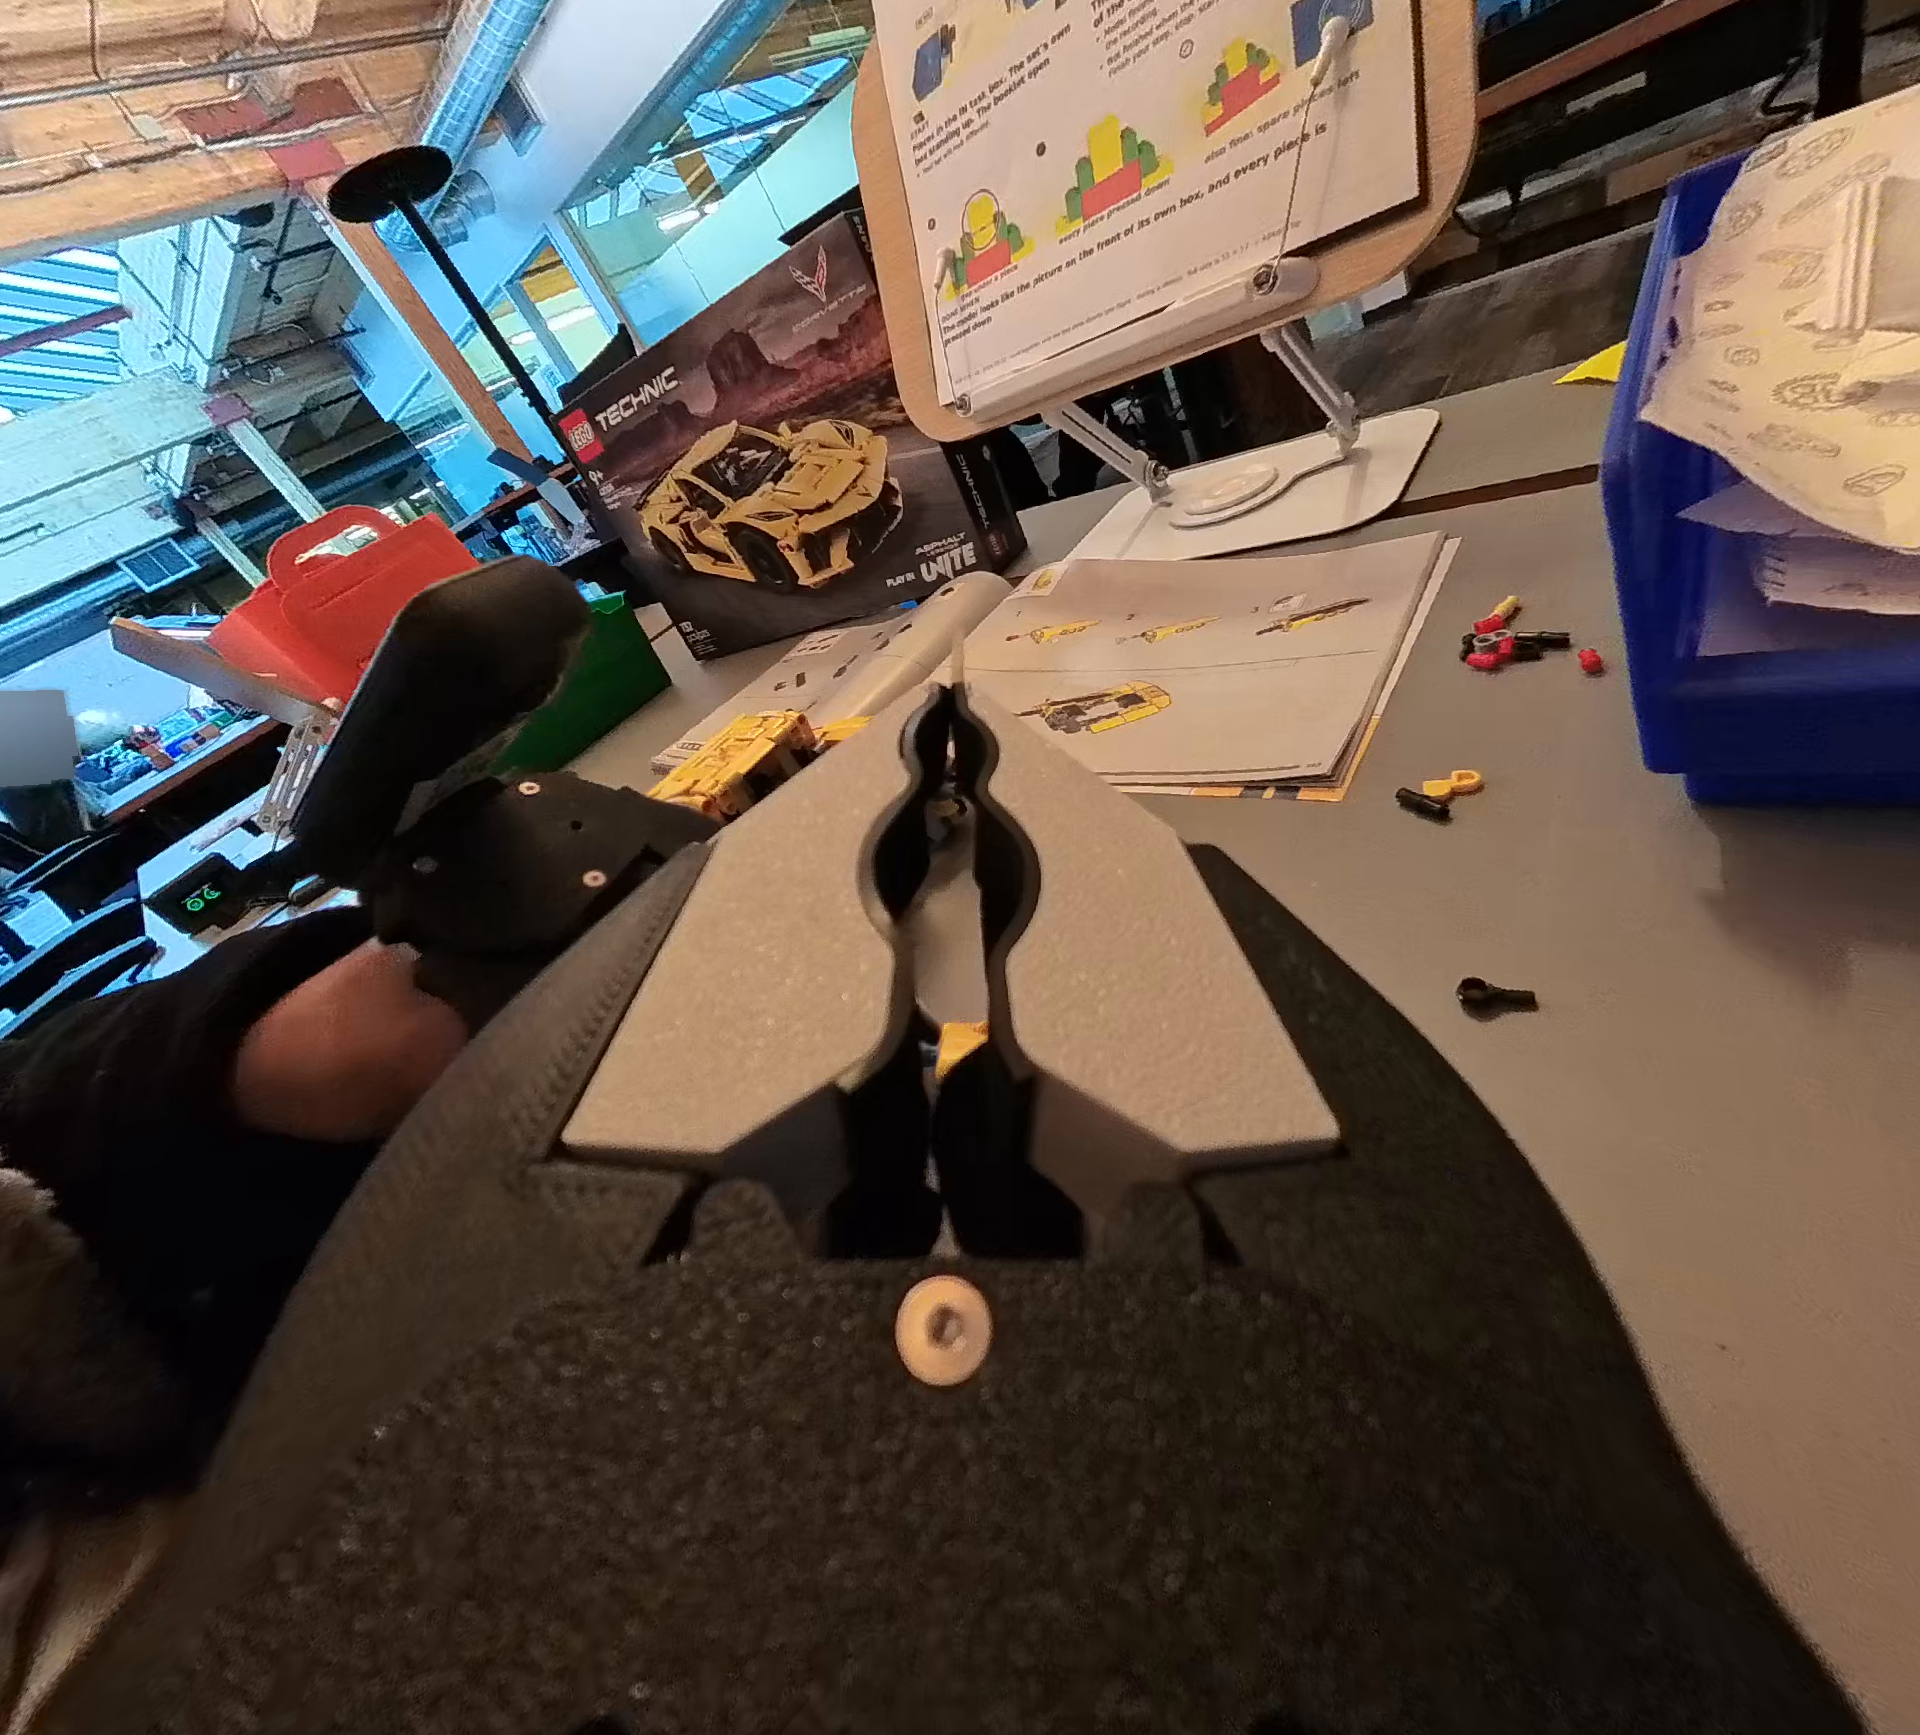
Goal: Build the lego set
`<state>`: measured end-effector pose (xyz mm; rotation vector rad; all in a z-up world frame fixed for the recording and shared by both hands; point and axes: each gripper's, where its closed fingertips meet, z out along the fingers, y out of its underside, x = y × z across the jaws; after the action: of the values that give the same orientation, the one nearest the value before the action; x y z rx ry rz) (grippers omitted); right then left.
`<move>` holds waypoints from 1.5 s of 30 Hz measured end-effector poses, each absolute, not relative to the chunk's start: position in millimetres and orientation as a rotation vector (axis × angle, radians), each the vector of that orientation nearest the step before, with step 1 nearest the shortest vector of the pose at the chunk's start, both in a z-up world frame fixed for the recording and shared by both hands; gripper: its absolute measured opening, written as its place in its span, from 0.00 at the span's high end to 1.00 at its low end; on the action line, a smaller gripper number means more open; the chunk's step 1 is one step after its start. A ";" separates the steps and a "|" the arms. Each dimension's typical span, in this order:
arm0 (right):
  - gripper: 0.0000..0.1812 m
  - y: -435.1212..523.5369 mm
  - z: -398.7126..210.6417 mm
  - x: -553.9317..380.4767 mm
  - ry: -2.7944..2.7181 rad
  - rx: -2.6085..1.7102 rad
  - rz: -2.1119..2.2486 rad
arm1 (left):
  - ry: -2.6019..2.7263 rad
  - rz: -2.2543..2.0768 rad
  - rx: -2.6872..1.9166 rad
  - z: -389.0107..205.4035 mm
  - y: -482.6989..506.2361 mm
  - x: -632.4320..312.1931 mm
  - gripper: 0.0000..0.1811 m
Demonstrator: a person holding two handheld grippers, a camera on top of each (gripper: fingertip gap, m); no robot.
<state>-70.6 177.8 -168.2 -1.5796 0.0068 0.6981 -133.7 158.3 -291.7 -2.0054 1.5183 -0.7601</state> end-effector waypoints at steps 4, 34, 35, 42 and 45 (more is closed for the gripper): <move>1.00 177.6 -168.0 -70.4 0.011 -1.576 0.710 | 1.543 -0.740 -2.011 -297.1 160.1 -134.8 0.90; 1.00 163.1 -183.9 -273.5 -0.342 -1.769 1.152 | 1.238 -0.389 -2.090 -256.3 147.3 -440.3 0.98; 1.00 163.3 -183.5 -278.9 -0.315 -1.770 1.209 | 1.252 -0.339 -2.044 -252.6 148.4 -442.4 0.98; 1.00 162.4 -199.4 -320.8 -0.550 -1.845 0.835 | 1.217 -0.021 -1.738 -253.4 169.7 -432.1 0.98; 1.00 161.5 -201.3 -346.1 -0.702 -1.785 0.465 | 1.110 0.023 -1.741 -254.6 175.9 -429.1 0.98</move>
<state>-346.1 161.5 -201.3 -1.7852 -0.7016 0.4652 -429.1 175.9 -254.6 -1.7409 1.1096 0.0228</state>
